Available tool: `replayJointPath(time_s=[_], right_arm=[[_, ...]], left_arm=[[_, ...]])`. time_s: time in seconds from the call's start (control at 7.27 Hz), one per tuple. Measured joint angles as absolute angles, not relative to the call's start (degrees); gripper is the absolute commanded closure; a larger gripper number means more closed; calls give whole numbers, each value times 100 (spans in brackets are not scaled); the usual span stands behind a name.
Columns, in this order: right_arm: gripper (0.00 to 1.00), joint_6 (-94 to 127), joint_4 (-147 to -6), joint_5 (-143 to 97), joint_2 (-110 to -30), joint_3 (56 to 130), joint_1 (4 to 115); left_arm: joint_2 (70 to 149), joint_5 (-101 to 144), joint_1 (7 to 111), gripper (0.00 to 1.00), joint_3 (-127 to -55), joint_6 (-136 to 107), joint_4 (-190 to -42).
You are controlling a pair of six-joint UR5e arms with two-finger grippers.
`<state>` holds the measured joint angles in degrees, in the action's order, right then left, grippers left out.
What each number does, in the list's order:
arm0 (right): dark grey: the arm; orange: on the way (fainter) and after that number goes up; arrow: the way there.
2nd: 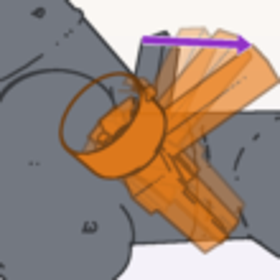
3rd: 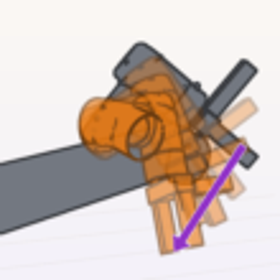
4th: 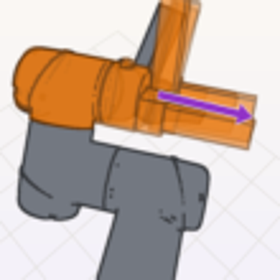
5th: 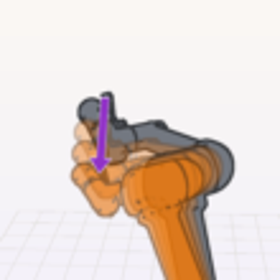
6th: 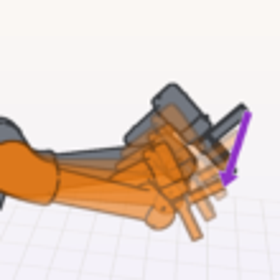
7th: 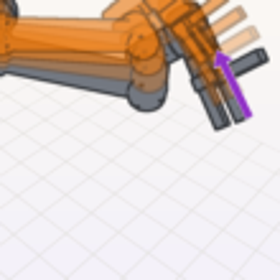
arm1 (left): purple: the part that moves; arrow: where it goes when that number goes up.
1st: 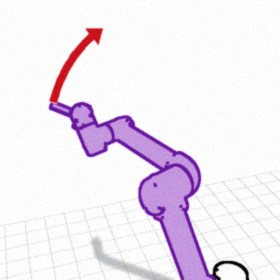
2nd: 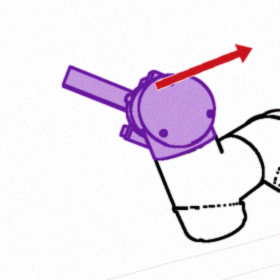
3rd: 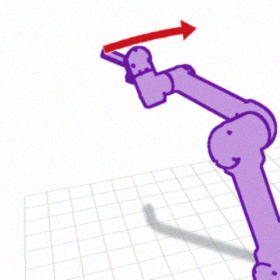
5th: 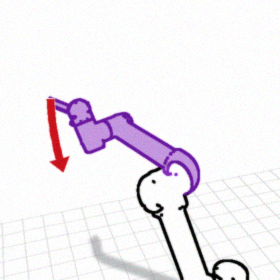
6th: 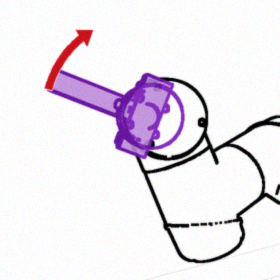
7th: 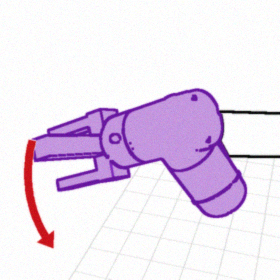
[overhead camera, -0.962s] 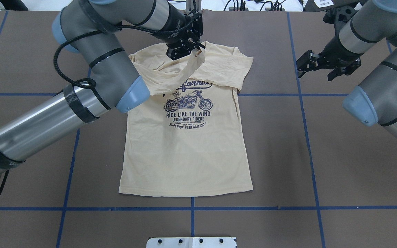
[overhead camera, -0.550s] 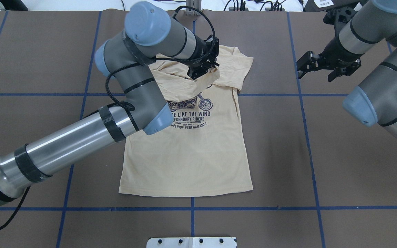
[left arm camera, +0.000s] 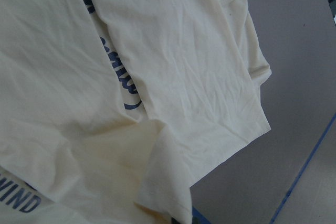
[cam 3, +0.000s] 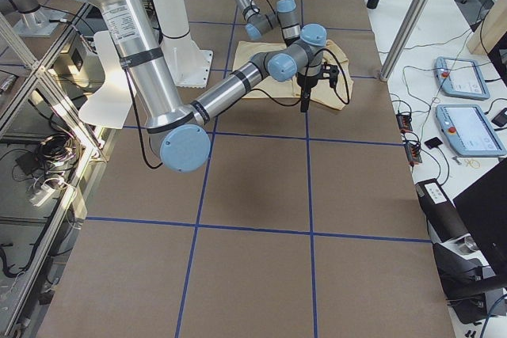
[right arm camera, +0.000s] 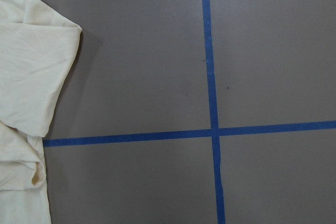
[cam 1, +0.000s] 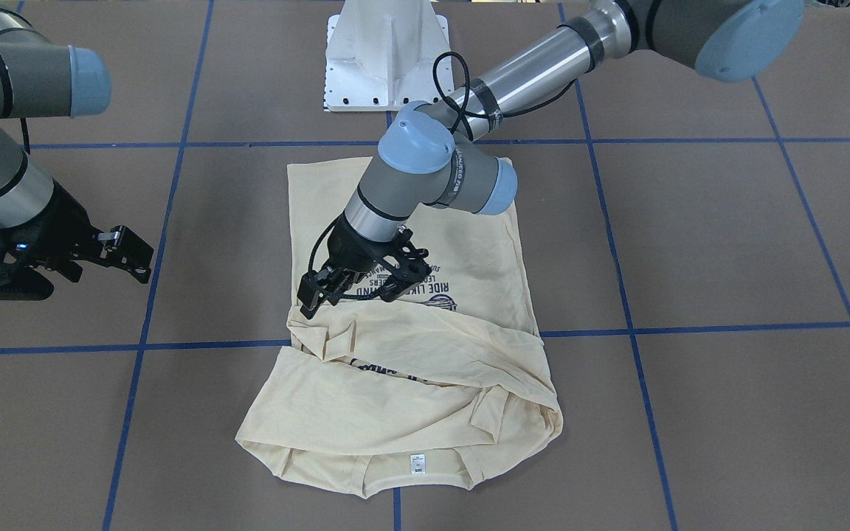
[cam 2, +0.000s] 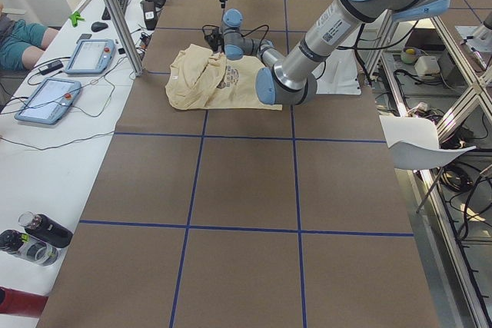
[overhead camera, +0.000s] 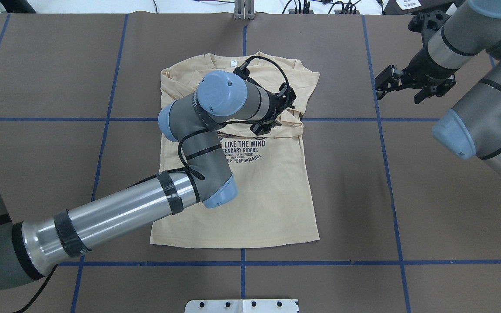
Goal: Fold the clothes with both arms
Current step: 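Lay the sleeve across the shirt body with the left gripper and release, then move the left gripper to the shirt side while the right gripper lowers to the hem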
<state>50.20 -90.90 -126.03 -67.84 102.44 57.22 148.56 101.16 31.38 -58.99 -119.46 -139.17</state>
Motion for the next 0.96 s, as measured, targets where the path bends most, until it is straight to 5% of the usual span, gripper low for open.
replayJointPath(time_s=[0.41,0.96], right_arm=[[0,5074,-9056,-12703,-6724,10294,5662],[0,6386,-8662,-12499,-6704,10714,4748]], left_arm=[[14549,10187,3148,0,-6314,-11637,-13912],[12635,10648,3257,0,-9016,-11052,-12967]])
